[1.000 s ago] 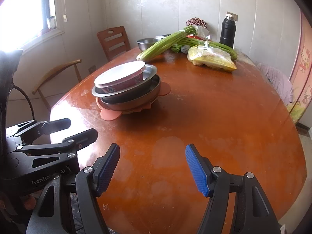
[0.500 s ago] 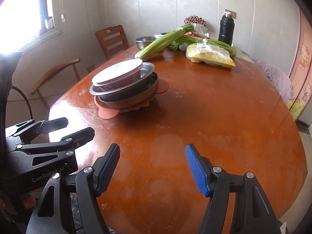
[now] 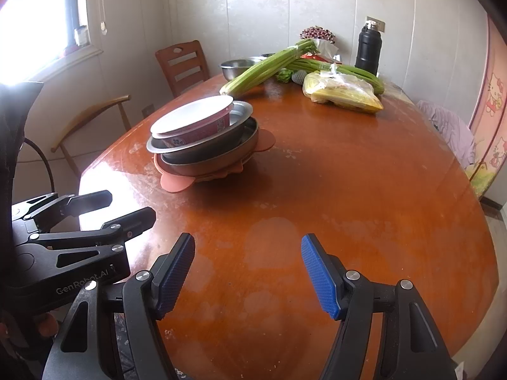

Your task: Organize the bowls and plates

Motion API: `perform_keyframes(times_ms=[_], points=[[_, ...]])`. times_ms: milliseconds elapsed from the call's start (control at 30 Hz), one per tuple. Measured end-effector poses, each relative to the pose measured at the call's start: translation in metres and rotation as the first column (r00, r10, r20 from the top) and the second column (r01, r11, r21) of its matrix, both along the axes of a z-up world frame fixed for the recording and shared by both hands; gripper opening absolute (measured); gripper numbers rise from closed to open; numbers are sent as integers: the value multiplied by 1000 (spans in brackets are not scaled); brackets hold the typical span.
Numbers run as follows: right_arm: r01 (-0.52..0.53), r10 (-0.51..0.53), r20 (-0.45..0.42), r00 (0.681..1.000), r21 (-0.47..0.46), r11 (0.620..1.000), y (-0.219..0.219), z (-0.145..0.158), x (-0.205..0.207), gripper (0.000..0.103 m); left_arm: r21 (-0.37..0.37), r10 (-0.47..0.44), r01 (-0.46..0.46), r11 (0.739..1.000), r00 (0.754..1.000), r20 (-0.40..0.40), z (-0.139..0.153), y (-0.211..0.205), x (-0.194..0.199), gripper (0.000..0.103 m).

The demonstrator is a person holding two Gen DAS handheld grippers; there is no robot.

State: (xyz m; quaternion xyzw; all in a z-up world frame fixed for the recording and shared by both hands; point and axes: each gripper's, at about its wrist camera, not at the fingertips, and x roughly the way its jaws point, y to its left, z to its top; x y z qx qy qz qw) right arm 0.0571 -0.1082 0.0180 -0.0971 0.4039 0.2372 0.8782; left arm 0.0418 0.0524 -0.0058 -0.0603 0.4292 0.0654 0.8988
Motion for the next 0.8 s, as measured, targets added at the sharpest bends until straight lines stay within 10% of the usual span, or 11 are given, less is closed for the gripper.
perform_keyframes(times_ms=[800], points=[[16, -16, 0, 1000, -1, 1000, -2, -3, 1, 71, -2, -7, 7, 1000, 1000, -5, -2, 2, 2, 64]])
